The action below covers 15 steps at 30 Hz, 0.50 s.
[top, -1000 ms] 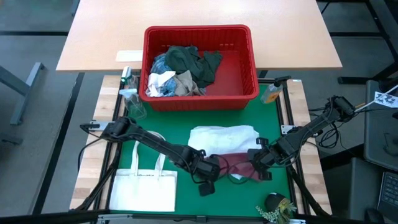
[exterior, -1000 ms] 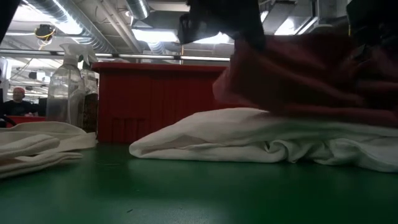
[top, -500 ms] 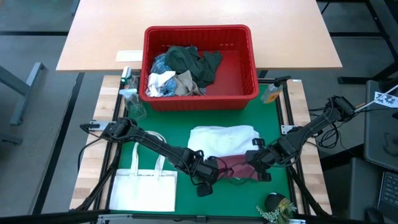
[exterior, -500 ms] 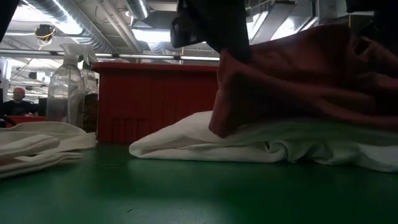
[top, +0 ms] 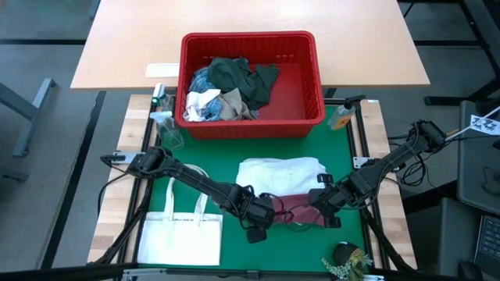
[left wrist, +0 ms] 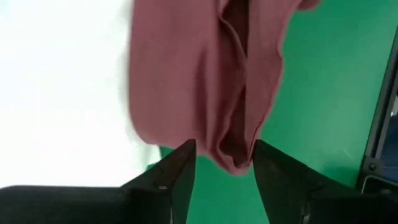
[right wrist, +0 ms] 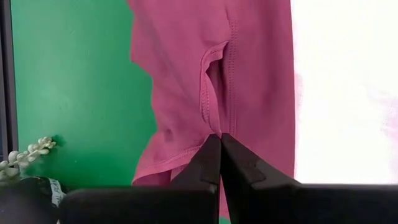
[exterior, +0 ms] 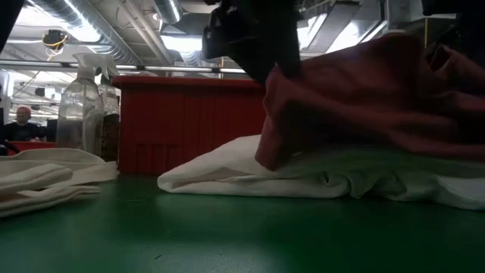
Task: Fold Laundry from Bin
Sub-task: Fold the pink underwear
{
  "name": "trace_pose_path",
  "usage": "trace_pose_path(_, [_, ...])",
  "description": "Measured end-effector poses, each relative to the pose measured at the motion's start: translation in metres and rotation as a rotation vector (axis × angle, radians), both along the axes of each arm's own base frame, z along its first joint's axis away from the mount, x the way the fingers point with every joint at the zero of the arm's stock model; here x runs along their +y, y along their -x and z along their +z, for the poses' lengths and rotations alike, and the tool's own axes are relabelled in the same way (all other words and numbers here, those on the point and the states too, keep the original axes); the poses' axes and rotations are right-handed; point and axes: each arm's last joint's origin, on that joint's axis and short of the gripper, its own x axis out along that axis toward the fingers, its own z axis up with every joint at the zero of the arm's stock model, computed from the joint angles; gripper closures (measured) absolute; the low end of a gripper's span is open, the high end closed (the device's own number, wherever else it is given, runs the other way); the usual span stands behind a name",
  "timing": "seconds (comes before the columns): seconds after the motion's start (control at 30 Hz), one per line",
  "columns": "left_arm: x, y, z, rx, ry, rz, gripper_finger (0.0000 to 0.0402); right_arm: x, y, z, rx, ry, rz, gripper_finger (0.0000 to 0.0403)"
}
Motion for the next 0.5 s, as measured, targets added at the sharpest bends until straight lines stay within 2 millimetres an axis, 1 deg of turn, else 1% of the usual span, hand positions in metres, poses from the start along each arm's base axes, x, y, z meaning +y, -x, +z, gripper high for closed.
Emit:
trace_pose_path(0.23, [0.011,0.005,0.016,0.002,0.009,-0.001,0.0253,0.000,0.000,0.000,0.005,0.003,0.000,0.0396])
trace_pose_path(0.4, [0.012,0.010,0.027,-0.015,0.024,-0.009,0.0258,0.000,0.000,0.000,0.004,0.002,0.000,0.0396])
trace_pose_path(0.5, [0.009,0.004,0.030,-0.081,0.055,0.002,0.0259,0.000,0.000,0.000,0.004,0.002,0.000,0.0396])
